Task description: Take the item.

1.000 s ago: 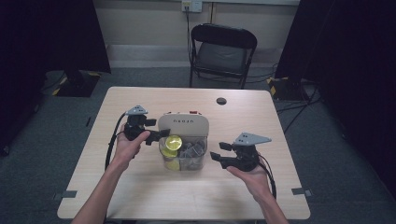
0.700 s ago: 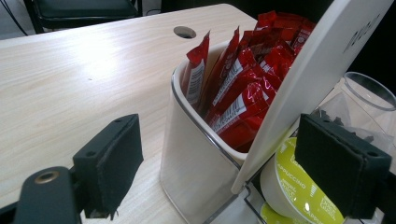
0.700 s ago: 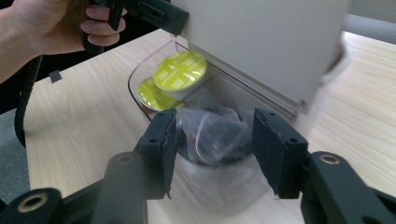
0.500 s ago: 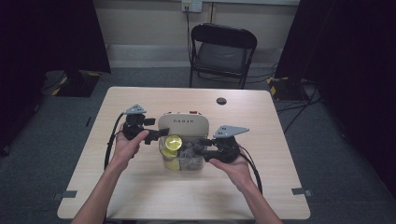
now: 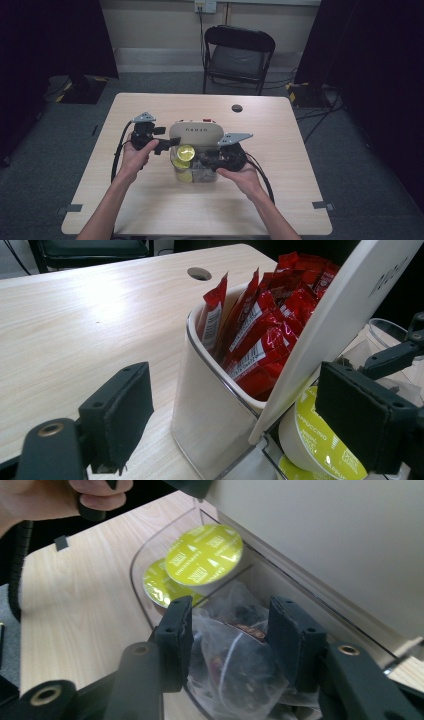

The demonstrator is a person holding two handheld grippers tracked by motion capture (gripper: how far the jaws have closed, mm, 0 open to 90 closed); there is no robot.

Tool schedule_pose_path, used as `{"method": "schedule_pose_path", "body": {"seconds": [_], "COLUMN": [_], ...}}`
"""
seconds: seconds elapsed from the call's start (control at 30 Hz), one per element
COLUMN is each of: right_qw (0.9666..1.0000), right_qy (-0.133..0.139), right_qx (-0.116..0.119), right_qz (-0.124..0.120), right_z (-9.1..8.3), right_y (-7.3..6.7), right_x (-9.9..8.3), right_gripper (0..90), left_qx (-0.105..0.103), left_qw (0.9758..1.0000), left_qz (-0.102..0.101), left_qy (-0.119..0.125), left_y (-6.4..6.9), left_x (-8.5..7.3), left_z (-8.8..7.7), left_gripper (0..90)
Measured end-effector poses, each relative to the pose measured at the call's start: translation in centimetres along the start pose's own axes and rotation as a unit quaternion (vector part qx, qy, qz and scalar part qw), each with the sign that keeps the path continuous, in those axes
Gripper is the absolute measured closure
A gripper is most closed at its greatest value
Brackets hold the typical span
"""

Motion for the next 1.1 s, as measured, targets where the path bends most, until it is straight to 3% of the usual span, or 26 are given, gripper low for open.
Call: {"method": "schedule_pose_path", "body": {"seconds": [0.27,0.53,1.1], "right_qw": [1.0000,1.0000,0.9998], "right_qy": [0.001,-0.002,0.017], "right_qx": [0.000,0.006,0.006], "right_qz": [0.006,-0.007,0.012], "right_z": [-0.04,0.03,-0.58], "right_y": [0.50,0.44,0.70], "right_x": [-0.46,-0.60,-0.11], "right_gripper": [68.4,88.8,90.0], "left_qx": [-0.002,-0.003,-0.002], "left_qw": [1.0000,1.0000,1.0000], "left_qz": [0.000,-0.002,-0.006], "left_qy": [0.002,0.001,-0.001], "left_y": [-0.03,-0.04,-0.11], "left_x": [-0.04,-0.06,-0.09], "left_z": [0.03,0.05,0.09], "left_gripper": [15.0,15.0,14.3]}}
Point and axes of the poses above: each handheld gripper's, and its own axes: z roughly forward along the jaws, x roughly out of its top, y roughly to its right, the point moved 3 cm from there along z, roughly forward along the jaws, and after that the axes turned 13 degrees about y, right-handed, at the moved point
